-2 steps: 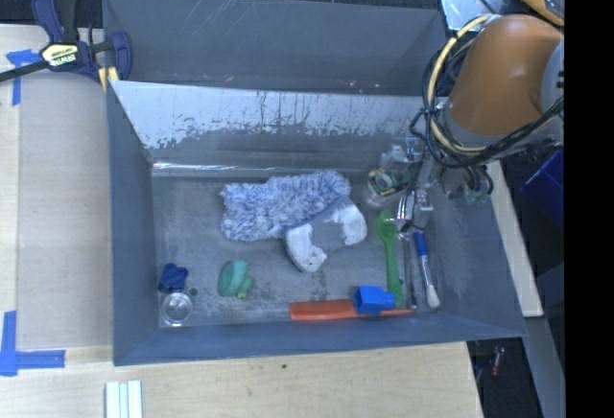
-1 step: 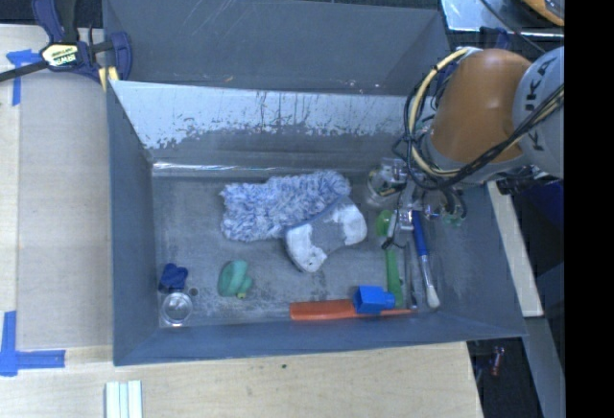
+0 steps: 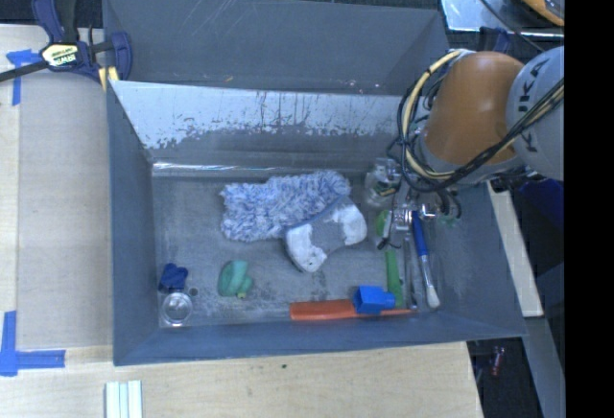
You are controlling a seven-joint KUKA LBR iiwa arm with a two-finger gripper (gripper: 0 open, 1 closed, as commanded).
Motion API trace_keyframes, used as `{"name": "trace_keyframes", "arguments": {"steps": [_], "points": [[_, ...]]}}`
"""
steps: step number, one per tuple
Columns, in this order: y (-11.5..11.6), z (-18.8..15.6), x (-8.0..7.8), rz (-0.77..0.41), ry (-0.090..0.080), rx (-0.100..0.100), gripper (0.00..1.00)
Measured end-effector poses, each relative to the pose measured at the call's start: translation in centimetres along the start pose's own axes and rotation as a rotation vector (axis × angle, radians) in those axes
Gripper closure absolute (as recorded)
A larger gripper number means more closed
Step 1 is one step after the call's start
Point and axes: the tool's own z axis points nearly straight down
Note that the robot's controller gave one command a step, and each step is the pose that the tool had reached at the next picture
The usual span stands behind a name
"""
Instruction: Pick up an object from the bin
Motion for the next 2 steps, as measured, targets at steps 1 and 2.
{"name": "trace_keyframes", "arguments": {"steps": [1,2], "points": [[-0.62,-12.46,2.13,0.022,-0.001,0.001,1.0],[-0.61,-12.39,2.17,0.022,0.001,0.001,1.0]]}}
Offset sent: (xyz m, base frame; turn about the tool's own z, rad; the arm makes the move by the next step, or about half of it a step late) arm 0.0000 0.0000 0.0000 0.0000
